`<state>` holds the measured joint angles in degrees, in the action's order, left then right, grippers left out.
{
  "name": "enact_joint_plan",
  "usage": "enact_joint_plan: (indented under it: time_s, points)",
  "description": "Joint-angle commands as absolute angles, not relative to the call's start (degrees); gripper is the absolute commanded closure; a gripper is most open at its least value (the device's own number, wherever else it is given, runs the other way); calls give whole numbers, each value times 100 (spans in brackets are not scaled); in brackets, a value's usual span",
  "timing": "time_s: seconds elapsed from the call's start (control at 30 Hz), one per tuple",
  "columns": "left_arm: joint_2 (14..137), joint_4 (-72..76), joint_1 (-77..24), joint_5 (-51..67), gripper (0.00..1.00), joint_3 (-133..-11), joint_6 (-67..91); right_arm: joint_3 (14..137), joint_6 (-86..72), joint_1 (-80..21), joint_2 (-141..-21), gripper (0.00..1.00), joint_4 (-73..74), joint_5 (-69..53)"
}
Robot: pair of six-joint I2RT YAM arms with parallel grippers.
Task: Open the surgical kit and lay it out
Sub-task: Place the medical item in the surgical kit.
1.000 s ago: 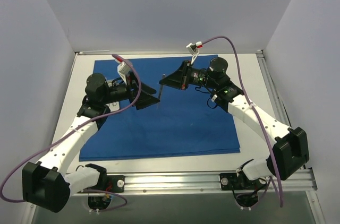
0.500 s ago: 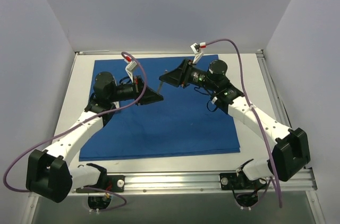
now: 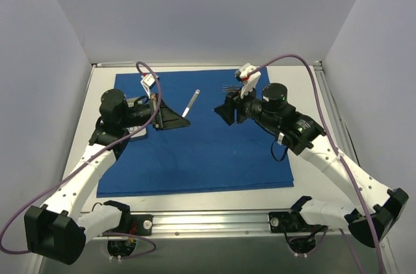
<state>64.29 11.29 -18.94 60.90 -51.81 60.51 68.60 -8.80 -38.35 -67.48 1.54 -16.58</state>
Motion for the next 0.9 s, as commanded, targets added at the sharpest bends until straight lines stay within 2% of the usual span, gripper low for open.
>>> enact_joint_plan:
  time_s: [0.0, 0.13, 0.23, 0.27, 0.33, 0.67, 0.87]
  points:
    - [6056, 1099, -1626, 6345, 98, -5045, 7091, 6635, 359, -4121, -6381, 57, 658, -801]
    - [6056, 1247, -1556, 6468, 98, -4747, 7812, 6820, 1123, -4885, -6565, 59, 1212, 49]
    - [6073, 1511, -1556, 6635, 98, -4641, 8287, 6645, 1800, -6079, -6557, 50, 968, 1566]
    - [6038, 1764, -1538, 6636, 98, -4588, 8593, 6627, 1967, -6595, -6626, 48, 880, 1921]
    - [6029, 1942, -1547, 6636, 98, -4500, 8797, 6566, 2510, -6942, -6680, 49, 713, 2580]
    - [6082, 2804, -1670, 6741, 98, -3991, 9580, 5882, 4901, -7286, -6531, 53, -744, 2646]
    - [6108, 2830, -1784, 6724, 98, -3815, 9633, 5932, 5431, -7137, -6600, 61, -923, 2294]
